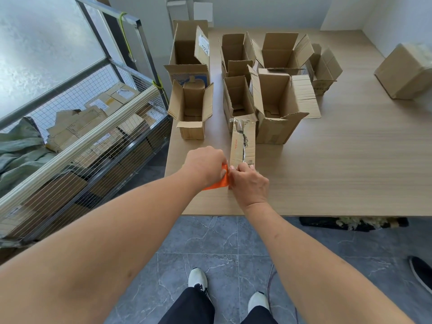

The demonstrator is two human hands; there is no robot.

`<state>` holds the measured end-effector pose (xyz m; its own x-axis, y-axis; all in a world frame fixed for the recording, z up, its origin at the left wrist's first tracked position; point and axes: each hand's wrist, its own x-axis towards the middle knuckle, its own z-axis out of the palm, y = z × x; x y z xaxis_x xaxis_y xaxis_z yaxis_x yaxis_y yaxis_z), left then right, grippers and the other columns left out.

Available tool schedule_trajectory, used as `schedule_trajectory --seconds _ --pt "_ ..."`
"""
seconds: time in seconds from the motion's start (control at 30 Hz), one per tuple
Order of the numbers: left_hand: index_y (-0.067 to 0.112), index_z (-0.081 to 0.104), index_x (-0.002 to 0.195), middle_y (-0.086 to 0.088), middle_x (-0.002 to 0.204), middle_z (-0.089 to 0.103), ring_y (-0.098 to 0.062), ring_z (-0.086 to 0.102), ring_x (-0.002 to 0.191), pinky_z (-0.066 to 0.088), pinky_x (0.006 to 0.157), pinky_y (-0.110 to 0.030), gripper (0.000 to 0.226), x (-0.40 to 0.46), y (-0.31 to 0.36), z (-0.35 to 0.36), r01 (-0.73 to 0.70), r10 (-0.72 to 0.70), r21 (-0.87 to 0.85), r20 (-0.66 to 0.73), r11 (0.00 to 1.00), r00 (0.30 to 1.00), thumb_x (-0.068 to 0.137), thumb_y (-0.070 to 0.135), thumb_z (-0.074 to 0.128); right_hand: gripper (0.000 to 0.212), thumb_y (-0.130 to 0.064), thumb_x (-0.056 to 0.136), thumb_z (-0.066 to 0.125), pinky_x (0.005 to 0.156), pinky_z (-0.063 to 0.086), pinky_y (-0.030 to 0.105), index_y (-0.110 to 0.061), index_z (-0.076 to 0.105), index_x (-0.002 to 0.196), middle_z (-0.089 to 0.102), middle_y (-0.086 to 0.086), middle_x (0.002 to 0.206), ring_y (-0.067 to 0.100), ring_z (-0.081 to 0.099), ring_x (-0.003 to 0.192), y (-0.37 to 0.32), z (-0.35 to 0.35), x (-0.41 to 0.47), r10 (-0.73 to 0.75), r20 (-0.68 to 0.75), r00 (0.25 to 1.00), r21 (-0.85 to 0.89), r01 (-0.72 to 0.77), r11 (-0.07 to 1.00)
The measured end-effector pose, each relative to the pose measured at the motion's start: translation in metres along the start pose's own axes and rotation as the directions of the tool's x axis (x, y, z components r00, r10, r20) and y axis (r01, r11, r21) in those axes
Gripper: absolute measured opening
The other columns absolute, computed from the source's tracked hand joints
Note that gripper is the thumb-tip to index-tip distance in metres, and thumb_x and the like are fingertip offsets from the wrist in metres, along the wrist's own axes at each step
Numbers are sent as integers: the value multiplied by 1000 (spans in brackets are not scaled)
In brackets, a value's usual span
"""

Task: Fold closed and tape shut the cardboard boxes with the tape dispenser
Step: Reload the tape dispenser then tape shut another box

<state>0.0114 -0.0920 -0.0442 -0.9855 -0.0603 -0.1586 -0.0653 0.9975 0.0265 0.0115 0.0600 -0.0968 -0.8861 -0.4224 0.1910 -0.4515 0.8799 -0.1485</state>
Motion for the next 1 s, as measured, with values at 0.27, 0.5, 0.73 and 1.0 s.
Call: schedule_trajectory --seconds 0.27,0.5,0.73,1.0 --pt "35 68 117 2 90 66 -24 65 79 44 61 -32 24 -23 -34 25 -124 115 154 67 980 991 98 41 54 6 -11 94 69 54 56 37 -12 74 89 64 6 83 35 69 78 6 -1 -7 -4 -63 998 106 10 994" --pt "44 57 133 -3 86 71 -26 68 71 33 55 -29 35 -2 -48 19 -124 154 126 -258 984 954 101 53 47 20 -27 97 67 55 47 29 -15 74 81 64 3 83 30 66 80 4 4 -5 104 -82 991 187 -87 978" --pt "40 57 141 -4 76 72 -27 67 61 29 50 -26 41 -26 -55 35 -140 157 73 -369 988 916 102 51 48 27 -30 79 82 62 49 32 -15 60 82 62 3 90 26 61 84 -8 8 -4 212 -47 976 202 -199 959" --pt "37 68 128 -1 60 66 -26 61 46 27 48 -23 34 -43 -53 37 -107 77 -28 -519 994 851 95 46 67 30 -22 77 81 88 44 35 -15 56 92 55 2 93 26 51 90 -9 19 -7 193 -132 972 271 -151 951"
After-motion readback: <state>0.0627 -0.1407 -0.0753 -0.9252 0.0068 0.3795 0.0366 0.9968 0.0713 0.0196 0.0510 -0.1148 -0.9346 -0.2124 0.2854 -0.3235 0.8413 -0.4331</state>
